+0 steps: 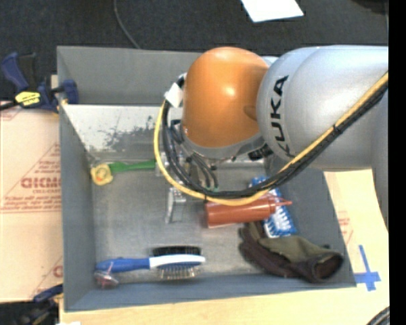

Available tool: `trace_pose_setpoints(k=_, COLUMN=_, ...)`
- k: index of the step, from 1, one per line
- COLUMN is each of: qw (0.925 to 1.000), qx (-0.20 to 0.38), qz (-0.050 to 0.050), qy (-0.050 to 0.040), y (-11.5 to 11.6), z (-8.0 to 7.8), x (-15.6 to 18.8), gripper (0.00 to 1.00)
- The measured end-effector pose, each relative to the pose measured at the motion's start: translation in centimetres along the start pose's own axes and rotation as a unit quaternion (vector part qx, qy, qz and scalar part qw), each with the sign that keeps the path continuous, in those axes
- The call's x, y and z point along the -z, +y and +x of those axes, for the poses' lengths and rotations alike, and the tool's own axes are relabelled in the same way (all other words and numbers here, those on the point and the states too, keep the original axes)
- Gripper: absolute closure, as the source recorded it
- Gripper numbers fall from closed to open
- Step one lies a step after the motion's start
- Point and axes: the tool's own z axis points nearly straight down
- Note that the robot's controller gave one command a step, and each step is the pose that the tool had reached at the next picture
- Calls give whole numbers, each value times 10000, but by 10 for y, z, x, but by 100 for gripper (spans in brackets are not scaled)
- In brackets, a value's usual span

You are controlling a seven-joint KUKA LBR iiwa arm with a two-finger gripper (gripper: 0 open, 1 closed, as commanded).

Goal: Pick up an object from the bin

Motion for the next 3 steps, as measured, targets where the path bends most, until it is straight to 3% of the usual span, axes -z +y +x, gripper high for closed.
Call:
trace_pose_setpoints(k=1, qw=10000, qx=-19, qz=-6, qy=-37, y=-1, z=-2, x=4, gripper=0)
trace_pose_setpoints(k=2, qw=9988, qx=492, qz=2, qy=-52, y=-8, z=28, x=-63, gripper=0)
trace_pose_setpoints(k=3, qw=9977, qx=677, qz=-11, qy=-80, y=3, z=76, x=-72, gripper=0)
